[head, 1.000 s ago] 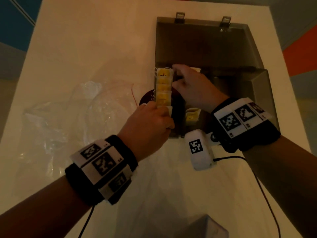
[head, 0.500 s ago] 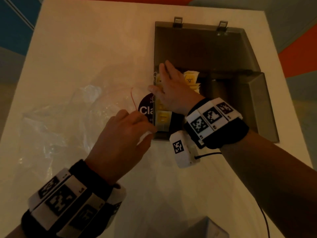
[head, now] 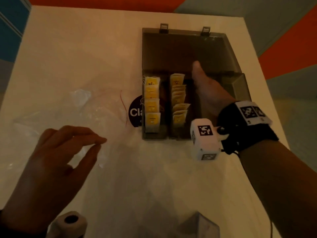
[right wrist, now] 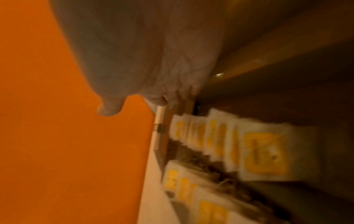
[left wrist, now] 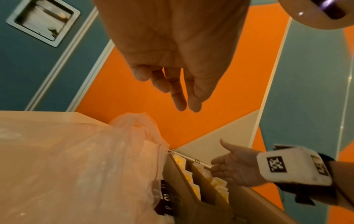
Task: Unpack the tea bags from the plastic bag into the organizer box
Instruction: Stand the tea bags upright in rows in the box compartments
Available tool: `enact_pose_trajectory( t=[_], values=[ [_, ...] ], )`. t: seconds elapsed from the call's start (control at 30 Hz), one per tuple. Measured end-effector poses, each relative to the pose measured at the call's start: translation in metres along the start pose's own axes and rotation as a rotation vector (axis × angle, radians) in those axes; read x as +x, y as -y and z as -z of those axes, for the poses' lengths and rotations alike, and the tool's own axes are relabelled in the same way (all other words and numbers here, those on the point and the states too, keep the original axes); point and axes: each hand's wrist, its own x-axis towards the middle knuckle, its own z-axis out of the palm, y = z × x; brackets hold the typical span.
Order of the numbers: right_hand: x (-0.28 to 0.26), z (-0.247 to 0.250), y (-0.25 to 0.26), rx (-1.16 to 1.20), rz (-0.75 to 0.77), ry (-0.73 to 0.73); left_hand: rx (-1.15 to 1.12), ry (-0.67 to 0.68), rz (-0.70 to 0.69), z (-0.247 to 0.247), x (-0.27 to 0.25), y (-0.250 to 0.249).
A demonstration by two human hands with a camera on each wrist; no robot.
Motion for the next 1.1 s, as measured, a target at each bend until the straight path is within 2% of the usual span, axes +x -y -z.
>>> enact_pose_trajectory(
  t=[0.07,0.17,0.27,0.47,0.53,0.6,0.73,0.83,0.97,1.1],
  values=[
    [0.008,-0.001,-0.016,0.026,-0.062,0.068,-0.033,-0.048,-0.008,0.003,-0.009,0.001],
    [0.017,-0.003,-0.029,0.065,-0.026,0.146,-0.051,-0.04,0.052,0.006,-0.018,0.001],
    [0.006,-0.002,-0.024,0.202,-0.001,0.056,-0.059,-0.06,0.082,0.008,-0.028,0.0],
    [-0.035,-0.015,-0.019,0.159,0.02,0.058,-0.019,-0.132,0.09,0.006,-0.049,-0.011],
    [-0.048,-0.006,-0.021,0.097,0.107,-0.047,-0.033,-0.158,0.086,0.004,-0.056,-0.018],
    [-0.067,-0.005,-0.024,-0.038,0.186,-0.053,-0.038,-0.16,0.07,0.001,-0.062,-0.022],
    [-0.076,-0.025,-0.047,-0.727,0.232,0.215,-0.025,-0.128,0.052,-0.006,-0.074,-0.027],
    [-0.057,-0.034,-0.053,-0.941,0.233,0.254,-0.012,-0.144,0.047,-0.01,-0.077,-0.032],
    [-0.049,-0.034,-0.051,-0.941,0.239,0.22,0.03,-0.176,0.038,-0.014,-0.079,-0.036],
    [-0.07,-0.022,-0.043,-0.703,0.217,0.219,0.041,-0.224,0.031,-0.015,-0.084,-0.038]
  ],
)
